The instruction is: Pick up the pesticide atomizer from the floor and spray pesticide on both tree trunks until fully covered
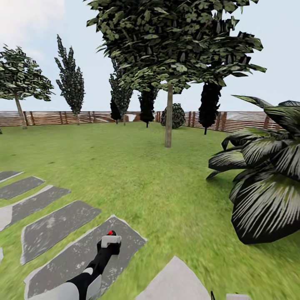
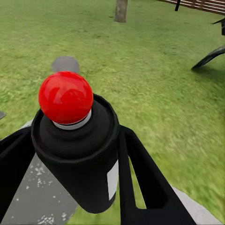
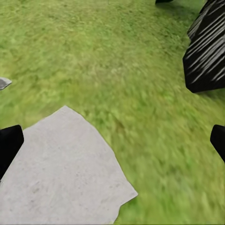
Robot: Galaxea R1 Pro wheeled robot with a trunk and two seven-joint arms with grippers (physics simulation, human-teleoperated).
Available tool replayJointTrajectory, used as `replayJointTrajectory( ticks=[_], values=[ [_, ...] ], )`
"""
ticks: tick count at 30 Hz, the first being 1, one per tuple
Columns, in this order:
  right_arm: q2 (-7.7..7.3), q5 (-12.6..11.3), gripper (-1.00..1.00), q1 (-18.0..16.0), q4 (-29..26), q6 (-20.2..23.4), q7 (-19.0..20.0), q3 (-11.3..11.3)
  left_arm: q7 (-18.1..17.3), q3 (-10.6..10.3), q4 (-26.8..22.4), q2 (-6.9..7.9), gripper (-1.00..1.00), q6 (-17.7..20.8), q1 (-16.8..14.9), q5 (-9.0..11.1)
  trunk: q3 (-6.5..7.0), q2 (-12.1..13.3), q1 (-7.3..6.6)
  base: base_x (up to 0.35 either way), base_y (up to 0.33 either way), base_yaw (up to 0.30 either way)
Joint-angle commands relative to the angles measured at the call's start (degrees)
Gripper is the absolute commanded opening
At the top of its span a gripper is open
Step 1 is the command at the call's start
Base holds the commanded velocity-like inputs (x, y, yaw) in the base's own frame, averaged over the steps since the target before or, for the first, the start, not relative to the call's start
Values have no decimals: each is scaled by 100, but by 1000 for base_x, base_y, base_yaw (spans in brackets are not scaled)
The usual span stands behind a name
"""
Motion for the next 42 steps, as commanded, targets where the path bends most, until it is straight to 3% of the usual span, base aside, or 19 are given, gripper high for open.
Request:
replayJointTrajectory(
  ticks=[1,8,39,42],
  values=[
    [-5,-66,100,-5,-11,-19,-28,45,-34,14,5,0,-100,-12,-5,18,-8,-4,4,350,0,0],
    [1,-83,100,-5,-28,-12,-41,38,-34,14,4,-65,-100,-1,-5,18,-8,-4,4,350,0,0],
    [11,-84,100,-5,-8,-8,-15,46,-34,14,4,-167,-100,-1,-5,1,-8,-4,4,700,0,0],
    [71,-83,100,-5,-7,-9,-15,51,-34,14,4,-167,-100,-1,-5,1,-8,-4,4,700,0,0]
  ],
)
